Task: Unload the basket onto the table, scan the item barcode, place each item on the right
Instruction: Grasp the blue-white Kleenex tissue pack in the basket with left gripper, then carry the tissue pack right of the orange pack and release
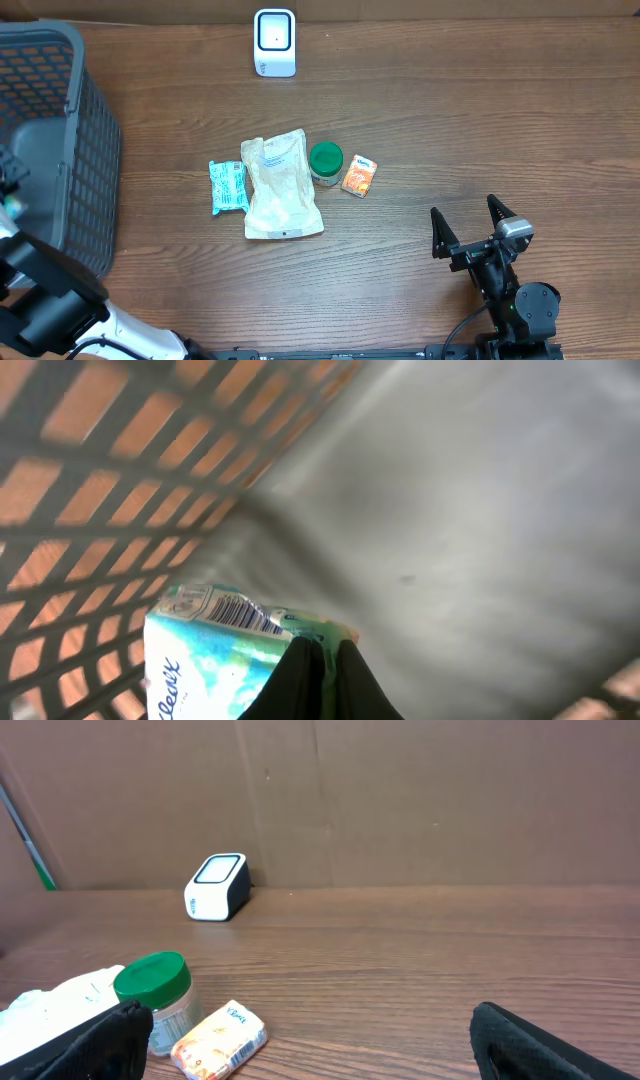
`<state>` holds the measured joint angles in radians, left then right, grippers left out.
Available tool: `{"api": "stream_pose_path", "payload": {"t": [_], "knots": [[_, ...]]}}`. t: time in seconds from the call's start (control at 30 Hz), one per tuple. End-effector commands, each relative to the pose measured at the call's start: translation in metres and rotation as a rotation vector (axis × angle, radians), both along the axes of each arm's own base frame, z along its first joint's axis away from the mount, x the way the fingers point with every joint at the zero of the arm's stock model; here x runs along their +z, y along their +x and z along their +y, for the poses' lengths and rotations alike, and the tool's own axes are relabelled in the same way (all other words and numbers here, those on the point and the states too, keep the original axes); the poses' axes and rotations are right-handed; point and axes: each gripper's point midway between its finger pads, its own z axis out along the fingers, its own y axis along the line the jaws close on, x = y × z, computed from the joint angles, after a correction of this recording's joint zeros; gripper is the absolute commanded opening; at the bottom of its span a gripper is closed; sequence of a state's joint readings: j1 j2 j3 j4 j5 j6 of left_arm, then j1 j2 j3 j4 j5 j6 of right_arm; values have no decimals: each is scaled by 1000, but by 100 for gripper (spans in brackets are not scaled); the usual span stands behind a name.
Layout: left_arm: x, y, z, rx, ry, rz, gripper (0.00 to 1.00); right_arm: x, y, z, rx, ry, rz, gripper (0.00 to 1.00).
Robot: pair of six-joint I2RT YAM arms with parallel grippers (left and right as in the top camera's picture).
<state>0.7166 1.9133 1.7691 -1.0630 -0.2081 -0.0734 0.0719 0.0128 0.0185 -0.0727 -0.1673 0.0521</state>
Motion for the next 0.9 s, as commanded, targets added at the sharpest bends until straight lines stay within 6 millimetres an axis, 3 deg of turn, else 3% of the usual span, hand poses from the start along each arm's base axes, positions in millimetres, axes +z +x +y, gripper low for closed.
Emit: {"api": "stream_pose_path", "payload": {"t": [0.0,0.23,0.3,0.33,0.4,0.5,0.6,0.87], "knots": [[50,34,-23,-71,45,-127,4,-2,0,-2,-9,-1,-2,100],[164,74,-92,-250,181,-350,4,-2,0,-2,-9,-1,-2,100],[196,78,-121,-313,211,-421,4,-2,0,-2,-9,-1,-2,100],[221,79,-154,-388,229,-479,4,-2,0,-2,-9,-1,-2,100],[236,81,-191,-489,234,-511,4,-2,0,-2,-9,-1,-2,100],[238,84,-248,-642,206,-512,4,-2,0,-2,-9,-1,-3,100],[222,86,-308,-796,147,-465,4,-2,0,-2,-9,-1,-2,100],[138,94,-450,-1176,51,-283,4,-2,0,-2,-9,-1,-3,100]]}}
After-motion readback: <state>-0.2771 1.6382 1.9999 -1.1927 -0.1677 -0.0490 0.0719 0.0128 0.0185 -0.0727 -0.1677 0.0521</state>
